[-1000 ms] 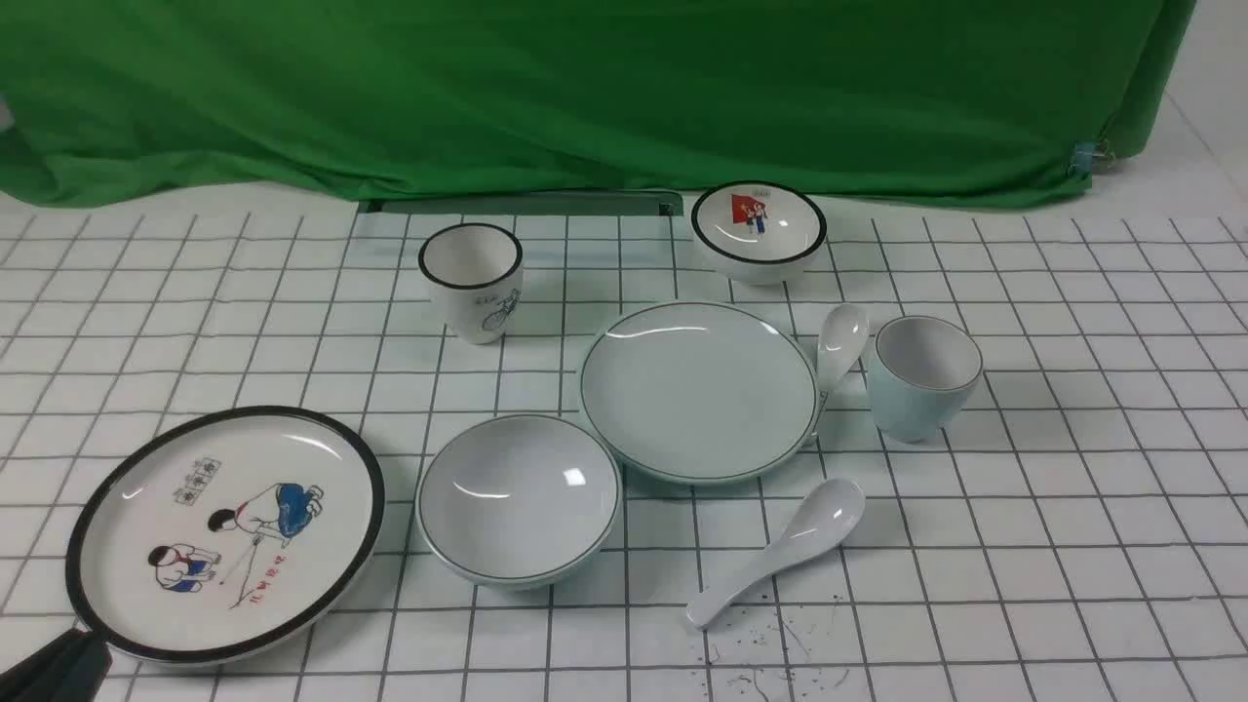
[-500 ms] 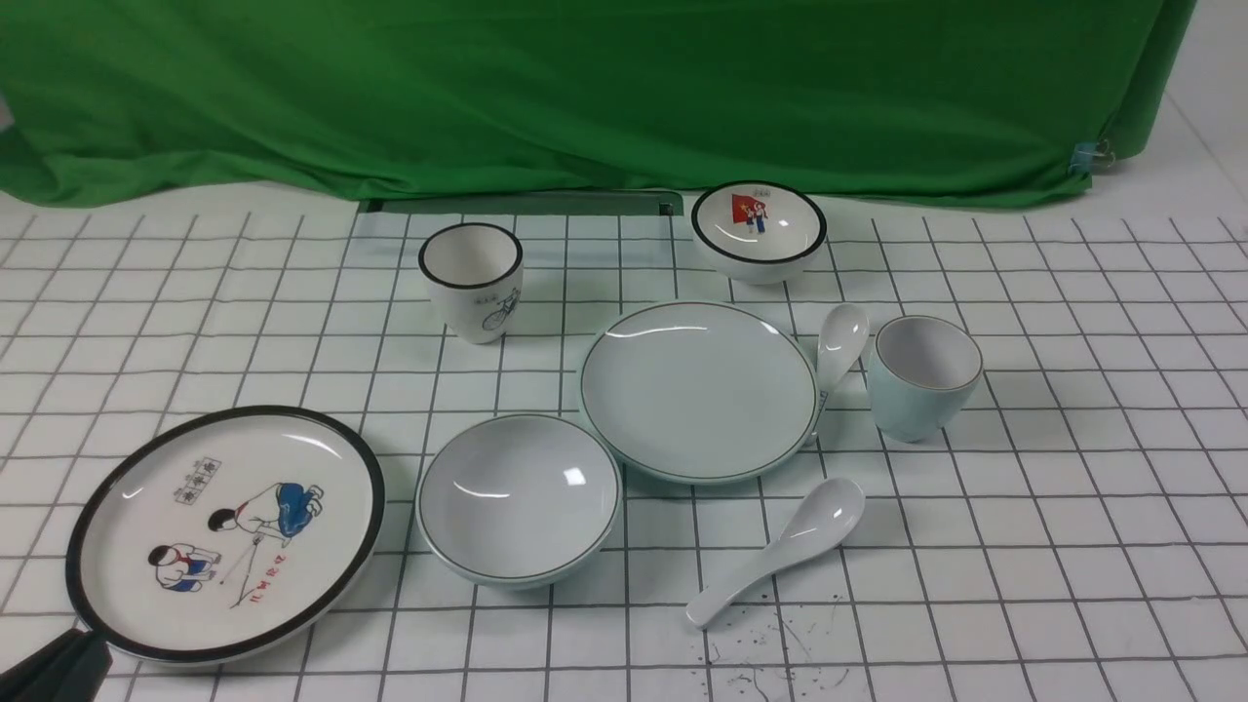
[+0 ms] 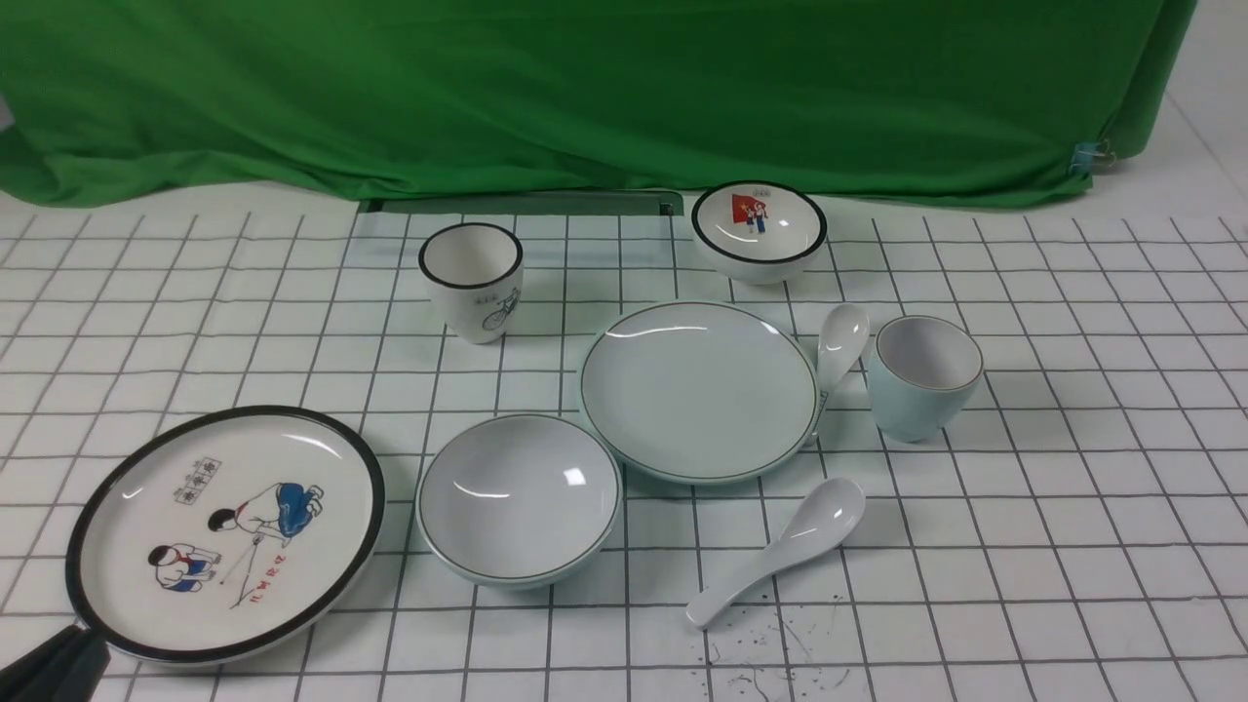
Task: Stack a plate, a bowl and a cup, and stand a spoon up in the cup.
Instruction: Use the left arm to grab a blue rice bowl
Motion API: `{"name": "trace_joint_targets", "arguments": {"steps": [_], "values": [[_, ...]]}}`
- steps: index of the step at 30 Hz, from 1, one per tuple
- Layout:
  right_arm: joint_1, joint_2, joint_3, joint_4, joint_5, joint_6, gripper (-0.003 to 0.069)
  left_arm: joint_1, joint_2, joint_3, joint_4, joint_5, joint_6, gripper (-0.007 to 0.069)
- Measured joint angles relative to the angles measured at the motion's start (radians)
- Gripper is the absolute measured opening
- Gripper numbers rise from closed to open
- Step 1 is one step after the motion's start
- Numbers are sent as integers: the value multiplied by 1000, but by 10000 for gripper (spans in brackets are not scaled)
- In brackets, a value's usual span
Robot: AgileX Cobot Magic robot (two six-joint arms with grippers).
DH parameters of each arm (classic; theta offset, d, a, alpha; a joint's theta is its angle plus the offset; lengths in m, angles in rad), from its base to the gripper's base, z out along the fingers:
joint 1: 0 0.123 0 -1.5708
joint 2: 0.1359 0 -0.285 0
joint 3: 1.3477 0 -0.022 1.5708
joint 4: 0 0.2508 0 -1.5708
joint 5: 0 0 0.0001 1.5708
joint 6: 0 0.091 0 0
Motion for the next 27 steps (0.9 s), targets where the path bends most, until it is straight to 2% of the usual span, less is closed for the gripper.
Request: {"name": "trace_joint_targets", "arguments": {"steps": [4,7,9,10,14,17,21,23,26,27], "values": [[0,0,0,0,-84,0,204,0,0,0,1,-106,12,-29],[0,0,0,0,-294,0,211,0,0,0,2,-294,14,-29],[0,0,0,-1,-353,0,212,0,0,0,3,-357,14,-29],[0,0,0,-1,-467,6,216,0,0,0,5,-439,14,-29],[0,0,0,-2,-690,127,230,0,0,0,7,-606,7,-29],[0,0,0,-2,-809,259,234,0,0,0,8,-702,-114,-29],[0,0,0,-2,-835,310,235,0,0,0,11,-821,-278,-29],[0,4,-5,-3,-828,308,198,0,2,-41,34,-839,-353,-29],[0,37,-63,-3,-780,247,108,0,41,-177,56,-746,-350,-29],[0,80,-122,-4,-754,195,47,0,96,-291,61,-657,-313,-29]]}}
